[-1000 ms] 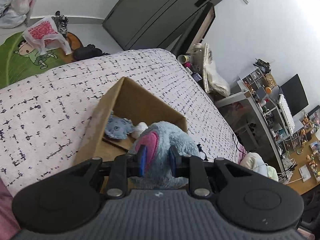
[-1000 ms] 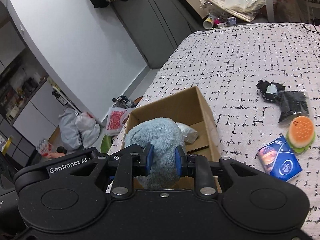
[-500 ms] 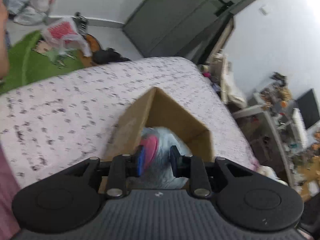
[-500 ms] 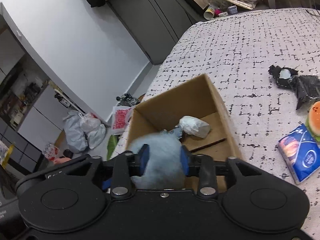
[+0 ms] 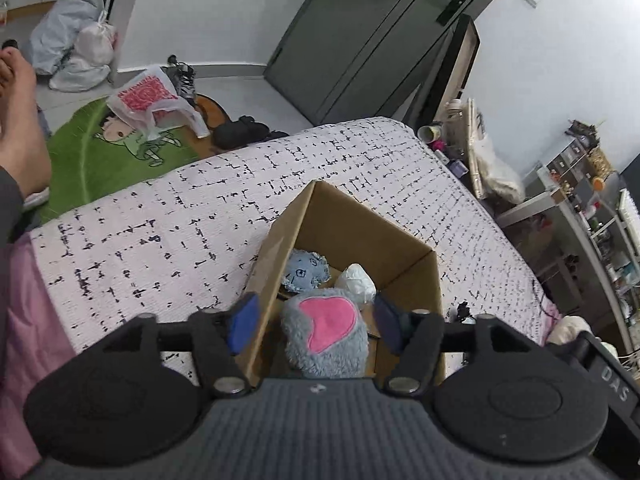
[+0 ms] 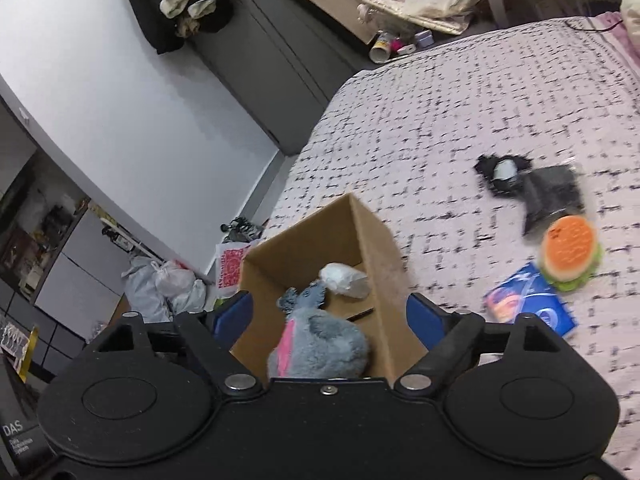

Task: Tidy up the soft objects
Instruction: 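Lower the grey plush into the box and open both grippers, then withdraw both grippers toward the tissue pack and burger toy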

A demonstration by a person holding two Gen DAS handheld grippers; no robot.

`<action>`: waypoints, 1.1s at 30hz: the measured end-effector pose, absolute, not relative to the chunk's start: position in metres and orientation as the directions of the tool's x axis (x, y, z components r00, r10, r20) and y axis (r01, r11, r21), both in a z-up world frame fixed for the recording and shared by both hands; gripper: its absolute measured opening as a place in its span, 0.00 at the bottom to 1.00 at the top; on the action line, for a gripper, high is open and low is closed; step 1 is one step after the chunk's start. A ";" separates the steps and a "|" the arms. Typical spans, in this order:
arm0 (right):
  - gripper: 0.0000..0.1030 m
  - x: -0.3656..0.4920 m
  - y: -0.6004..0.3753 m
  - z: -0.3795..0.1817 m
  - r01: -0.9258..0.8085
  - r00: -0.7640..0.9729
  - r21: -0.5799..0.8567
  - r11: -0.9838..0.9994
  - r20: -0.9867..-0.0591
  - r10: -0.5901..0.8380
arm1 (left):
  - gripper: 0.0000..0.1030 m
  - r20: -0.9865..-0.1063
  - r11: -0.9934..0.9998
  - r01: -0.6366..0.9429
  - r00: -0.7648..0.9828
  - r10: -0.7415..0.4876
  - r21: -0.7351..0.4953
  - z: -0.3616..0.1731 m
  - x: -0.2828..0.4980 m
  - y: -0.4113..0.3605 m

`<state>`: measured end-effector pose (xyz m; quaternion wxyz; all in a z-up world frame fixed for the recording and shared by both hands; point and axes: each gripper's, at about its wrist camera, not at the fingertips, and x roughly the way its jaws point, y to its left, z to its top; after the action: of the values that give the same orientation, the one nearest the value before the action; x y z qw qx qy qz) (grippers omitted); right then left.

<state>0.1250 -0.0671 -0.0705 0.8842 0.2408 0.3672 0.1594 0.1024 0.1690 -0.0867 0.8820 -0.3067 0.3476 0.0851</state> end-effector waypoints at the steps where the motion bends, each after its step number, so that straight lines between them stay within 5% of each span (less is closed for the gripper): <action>1: 0.85 0.125 -0.070 -0.069 -0.098 0.679 0.527 0.844 -0.585 0.444 | 0.77 -0.669 0.800 -0.374 0.741 -0.045 -0.468 -0.084 0.102 0.165; 7: 0.90 0.120 -0.106 -0.059 -0.074 0.697 0.530 0.845 -0.579 0.424 | 0.91 -0.675 0.832 -0.355 0.737 -0.031 -0.426 -0.065 0.098 0.134; 33: 0.90 0.124 -0.242 -0.059 0.000 0.715 0.631 0.776 -0.542 0.440 | 0.99 -0.727 0.913 -0.288 0.687 -0.011 -0.287 -0.032 0.108 0.023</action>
<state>0.1239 -0.2424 -0.0589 0.8727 0.3099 0.3555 0.1261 0.1082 0.0228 -0.0325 0.8978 -0.1932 0.3881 0.0771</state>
